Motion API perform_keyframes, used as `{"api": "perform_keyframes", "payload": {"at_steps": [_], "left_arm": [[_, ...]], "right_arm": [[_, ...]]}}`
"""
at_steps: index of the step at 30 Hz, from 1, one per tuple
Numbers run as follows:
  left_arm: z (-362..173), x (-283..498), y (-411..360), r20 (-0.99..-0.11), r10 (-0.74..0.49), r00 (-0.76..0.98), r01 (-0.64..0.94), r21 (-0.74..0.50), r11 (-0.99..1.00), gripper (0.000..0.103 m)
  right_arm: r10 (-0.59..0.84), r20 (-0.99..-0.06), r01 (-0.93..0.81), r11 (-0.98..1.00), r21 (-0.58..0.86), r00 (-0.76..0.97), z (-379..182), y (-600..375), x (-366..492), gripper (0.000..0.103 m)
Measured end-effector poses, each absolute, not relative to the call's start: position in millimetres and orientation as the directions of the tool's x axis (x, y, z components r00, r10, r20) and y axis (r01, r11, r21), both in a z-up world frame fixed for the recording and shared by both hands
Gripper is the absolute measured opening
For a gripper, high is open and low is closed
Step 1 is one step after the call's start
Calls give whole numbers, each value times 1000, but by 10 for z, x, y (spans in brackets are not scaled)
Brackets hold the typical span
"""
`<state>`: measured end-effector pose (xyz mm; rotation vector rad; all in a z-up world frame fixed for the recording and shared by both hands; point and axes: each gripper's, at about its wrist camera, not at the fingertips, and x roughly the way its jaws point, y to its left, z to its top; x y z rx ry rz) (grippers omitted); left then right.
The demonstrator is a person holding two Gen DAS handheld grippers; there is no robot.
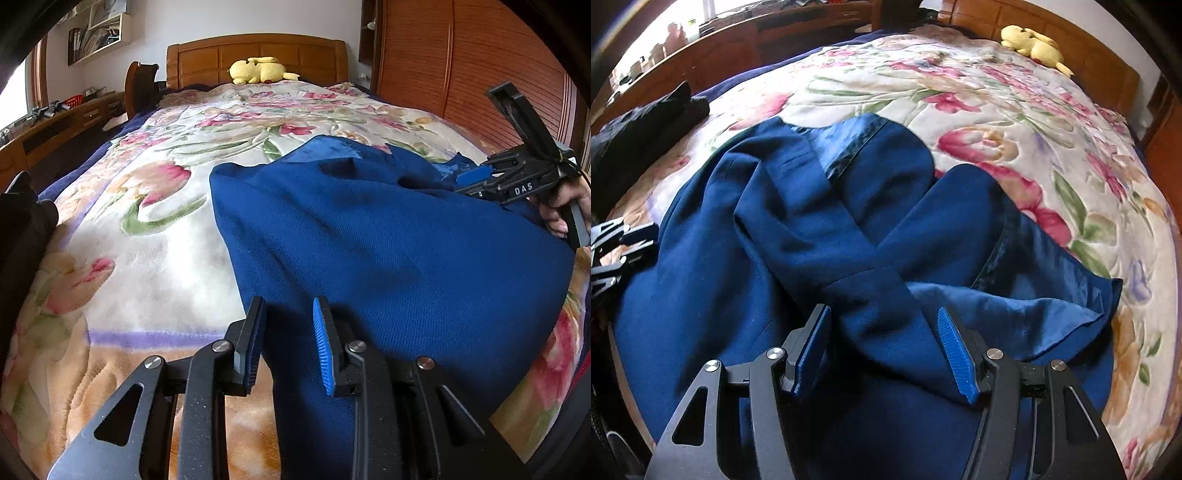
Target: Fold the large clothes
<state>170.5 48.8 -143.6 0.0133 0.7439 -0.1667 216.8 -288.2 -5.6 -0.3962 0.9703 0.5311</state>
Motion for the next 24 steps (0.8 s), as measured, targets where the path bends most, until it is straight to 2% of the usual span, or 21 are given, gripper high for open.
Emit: {"api": "perform_keyframes", "payload": {"at_steps": [2, 4, 6, 10, 11, 16, 18, 21, 23, 24], "left_arm": [[-1437, 1708, 509, -675, -152, 722, 156, -55, 986, 27], [-1438, 1709, 521, -674, -153, 723, 155, -57, 986, 27], [-1439, 1709, 518, -674, -153, 723, 155, -57, 986, 27], [-1442, 1706, 514, -674, -155, 722, 155, -60, 986, 27], [-1443, 1705, 512, -674, -154, 723, 155, -59, 986, 27], [-1440, 1725, 492, -677, -151, 720, 155, -55, 986, 27], [-1446, 1728, 484, -677, -151, 720, 155, -55, 986, 27], [-1452, 1738, 494, -678, -159, 718, 156, -66, 986, 27], [-1459, 1739, 508, -678, -166, 716, 158, -74, 985, 27], [-1459, 1742, 511, -678, -168, 716, 158, -77, 984, 27]], "right_arm": [[239, -862, -610, 786, -98, 446, -77, -2839, 2157, 60], [228, -870, -633, 766, -117, 437, -102, -2800, 2165, 31], [200, -870, -648, 743, -165, 451, -103, -2733, 2193, 8], [158, -838, -642, 720, -265, 522, -18, -2586, 2338, 3], [116, -808, -597, 735, -321, 578, 25, -2551, 2397, 3], [62, -701, -486, 763, -426, 711, 233, -2383, 2727, 3], [68, -715, -495, 767, -408, 695, 207, -2313, 2844, 3], [-8, -743, -457, 785, -419, 669, 33, -2295, 3011, 3], [-2, -759, -422, 830, -364, 651, 14, -2387, 3121, 12], [10, -754, -395, 857, -332, 656, 38, -2436, 3148, 26]]}}
